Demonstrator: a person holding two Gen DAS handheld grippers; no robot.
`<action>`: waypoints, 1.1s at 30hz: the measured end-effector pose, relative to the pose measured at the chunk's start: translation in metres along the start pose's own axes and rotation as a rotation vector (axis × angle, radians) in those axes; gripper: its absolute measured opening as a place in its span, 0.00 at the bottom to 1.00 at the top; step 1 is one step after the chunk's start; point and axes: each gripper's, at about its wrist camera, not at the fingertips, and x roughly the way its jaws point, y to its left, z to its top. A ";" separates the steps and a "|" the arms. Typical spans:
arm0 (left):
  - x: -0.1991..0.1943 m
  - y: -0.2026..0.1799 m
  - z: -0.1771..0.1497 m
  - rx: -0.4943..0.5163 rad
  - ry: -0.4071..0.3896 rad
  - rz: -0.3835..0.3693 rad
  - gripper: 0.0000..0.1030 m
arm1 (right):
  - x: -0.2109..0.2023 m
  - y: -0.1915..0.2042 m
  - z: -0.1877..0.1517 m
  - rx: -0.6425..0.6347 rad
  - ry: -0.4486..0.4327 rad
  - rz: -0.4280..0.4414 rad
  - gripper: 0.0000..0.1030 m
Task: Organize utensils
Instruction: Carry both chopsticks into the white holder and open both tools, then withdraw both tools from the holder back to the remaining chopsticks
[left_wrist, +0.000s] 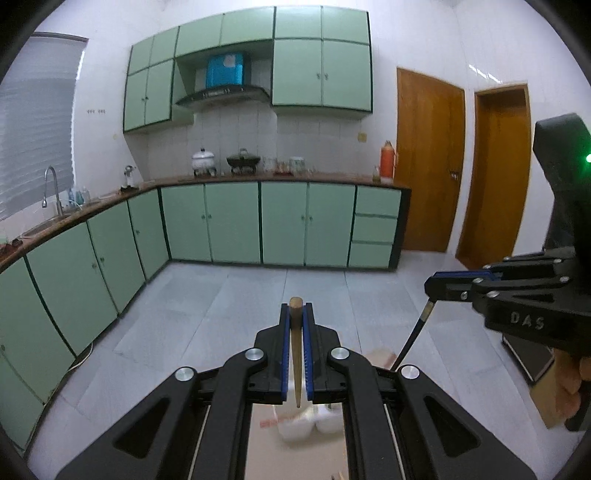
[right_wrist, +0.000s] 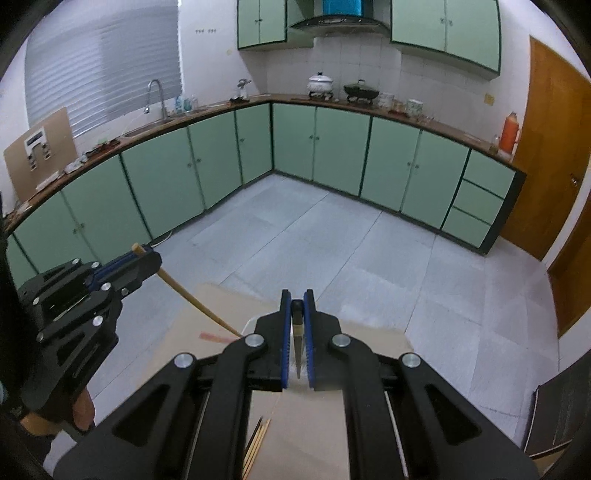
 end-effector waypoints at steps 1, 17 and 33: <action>0.009 0.002 0.000 -0.012 0.000 0.003 0.06 | 0.007 -0.002 0.002 0.005 -0.003 -0.008 0.05; 0.094 0.036 -0.084 -0.051 0.200 0.019 0.31 | 0.099 -0.031 -0.059 0.071 0.105 0.015 0.09; -0.085 0.030 -0.249 -0.014 0.142 0.030 0.64 | -0.008 0.032 -0.351 0.040 -0.016 0.060 0.29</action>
